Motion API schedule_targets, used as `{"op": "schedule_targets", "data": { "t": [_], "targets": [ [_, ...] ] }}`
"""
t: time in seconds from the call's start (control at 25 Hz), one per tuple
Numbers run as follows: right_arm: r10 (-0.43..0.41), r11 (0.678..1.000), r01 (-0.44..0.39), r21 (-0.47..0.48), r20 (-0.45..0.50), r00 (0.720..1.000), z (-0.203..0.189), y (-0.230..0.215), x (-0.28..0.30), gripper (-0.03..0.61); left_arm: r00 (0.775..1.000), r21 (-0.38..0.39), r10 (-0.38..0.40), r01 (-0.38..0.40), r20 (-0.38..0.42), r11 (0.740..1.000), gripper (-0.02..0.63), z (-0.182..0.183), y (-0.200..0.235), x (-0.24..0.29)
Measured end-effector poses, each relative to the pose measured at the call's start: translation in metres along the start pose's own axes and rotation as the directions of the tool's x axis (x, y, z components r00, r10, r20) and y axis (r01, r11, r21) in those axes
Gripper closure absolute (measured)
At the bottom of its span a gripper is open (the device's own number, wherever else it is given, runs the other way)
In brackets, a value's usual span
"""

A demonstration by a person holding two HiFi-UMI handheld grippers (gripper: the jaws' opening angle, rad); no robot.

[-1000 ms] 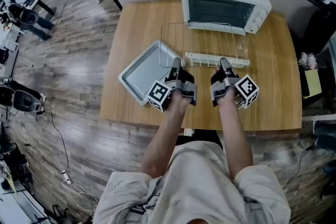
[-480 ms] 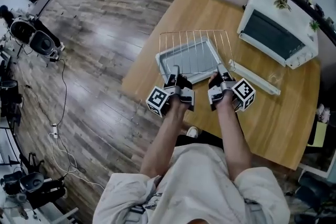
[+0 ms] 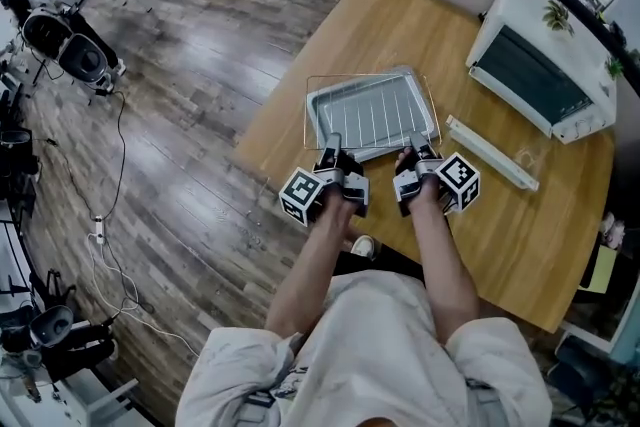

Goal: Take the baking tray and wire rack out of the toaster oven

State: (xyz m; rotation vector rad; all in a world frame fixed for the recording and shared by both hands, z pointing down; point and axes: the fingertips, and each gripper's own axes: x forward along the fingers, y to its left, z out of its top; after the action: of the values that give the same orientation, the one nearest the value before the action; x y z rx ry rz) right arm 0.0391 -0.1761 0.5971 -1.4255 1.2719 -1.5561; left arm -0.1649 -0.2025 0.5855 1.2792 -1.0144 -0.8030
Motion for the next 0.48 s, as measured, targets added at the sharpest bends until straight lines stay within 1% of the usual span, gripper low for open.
{"op": "schedule_targets", "data": {
  "t": [0.12,0.32,0.4,0.48],
  "targets": [
    [-0.043,0.999,0.043,-0.006,-0.009,0.999,-0.006,-0.016,0.001,0.555,0.999,0.010,0.045,-0.044,-0.012,0.999,0.598,0.001,0.018,-0.007],
    [-0.074,0.997,0.073,-0.012,-0.020,0.997,-0.012,-0.027,0.001,0.554,0.995,0.015,0.093,-0.092,-0.036,0.996,0.598,0.002,0.035,-0.013],
    [-0.105,0.994,0.105,-0.005,-0.029,0.994,-0.012,-0.035,0.001,0.543,0.989,0.013,0.133,-0.132,-0.057,0.991,0.598,-0.001,0.042,-0.013],
    [-0.151,0.989,0.151,-0.003,-0.036,0.988,-0.008,-0.048,0.001,0.528,0.978,0.013,0.194,-0.193,-0.082,0.981,0.595,-0.007,0.053,-0.013]
  ]
}}
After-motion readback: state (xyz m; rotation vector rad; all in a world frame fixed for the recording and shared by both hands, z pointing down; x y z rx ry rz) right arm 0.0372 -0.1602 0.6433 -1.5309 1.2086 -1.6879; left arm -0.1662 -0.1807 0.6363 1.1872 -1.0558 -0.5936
